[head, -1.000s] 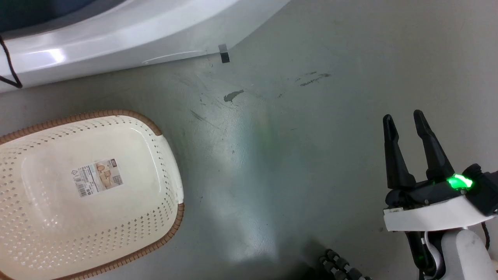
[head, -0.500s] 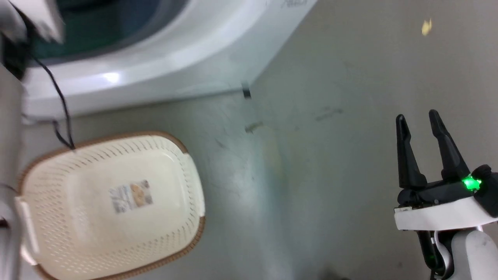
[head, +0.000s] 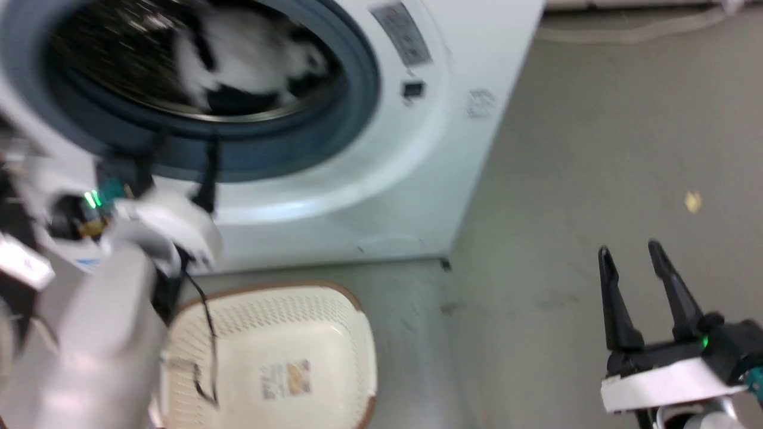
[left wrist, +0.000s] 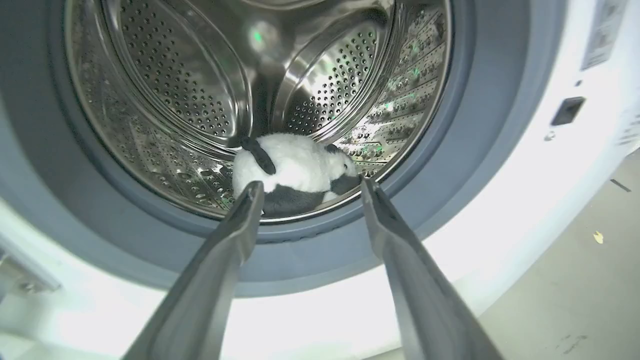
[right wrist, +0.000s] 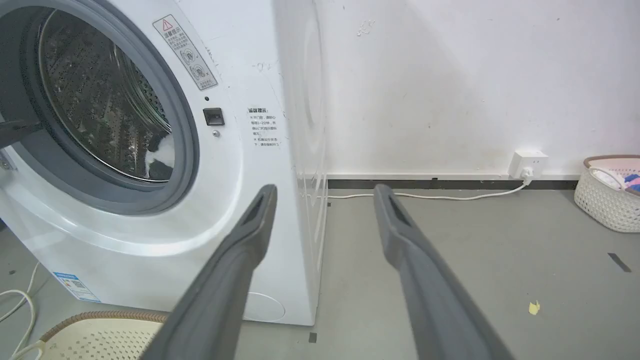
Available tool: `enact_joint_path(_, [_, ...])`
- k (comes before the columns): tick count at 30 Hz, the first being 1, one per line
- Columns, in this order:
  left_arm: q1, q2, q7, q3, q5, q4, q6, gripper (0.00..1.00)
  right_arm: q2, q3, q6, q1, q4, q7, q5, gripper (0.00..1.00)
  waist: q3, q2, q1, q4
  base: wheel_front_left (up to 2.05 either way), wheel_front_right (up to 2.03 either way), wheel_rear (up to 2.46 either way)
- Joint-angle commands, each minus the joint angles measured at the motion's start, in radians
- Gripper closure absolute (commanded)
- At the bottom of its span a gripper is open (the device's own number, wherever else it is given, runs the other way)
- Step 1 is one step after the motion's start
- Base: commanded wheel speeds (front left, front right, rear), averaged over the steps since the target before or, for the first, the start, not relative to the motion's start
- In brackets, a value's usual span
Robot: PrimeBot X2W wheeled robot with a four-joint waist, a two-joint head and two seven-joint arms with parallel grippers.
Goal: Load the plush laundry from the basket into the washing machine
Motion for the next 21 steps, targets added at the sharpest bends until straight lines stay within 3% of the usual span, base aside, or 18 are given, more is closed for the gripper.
enact_joint_path(1, [0.160, -0.022, -0.005, 0.026, -0.008, -0.132, 0.029, 0.00, 0.001, 0.003, -0.001, 0.039, 0.008, -0.005, -0.015, 0.00, -0.142, -0.0001, 0.0005, 0.117, 0.00, 0.00, 0.00])
enact_joint_path(10, [0.569, -0.086, -0.005, 0.116, 0.009, -0.507, 0.143, 0.00, 0.001, -0.007, -0.001, 0.111, 0.017, -0.005, -0.007, 0.00, -0.230, -0.0001, 0.0005, 0.179, 0.00, 0.00, 0.00])
enact_joint_path(11, [0.702, -0.124, -0.005, 0.140, 0.021, -0.605, 0.170, 0.00, 0.001, -0.005, -0.001, 0.130, 0.020, -0.005, 0.002, 0.00, -0.250, -0.0001, 0.0005, 0.193, 0.00, 0.00, 0.00])
enact_joint_path(21, [0.807, -0.161, -0.005, 0.112, 0.071, -0.637, 0.147, 0.00, 0.001, -0.004, -0.001, 0.163, 0.040, -0.005, 0.016, 0.00, -0.265, -0.0001, 0.0005, 0.211, 0.00, 0.00, 0.00])
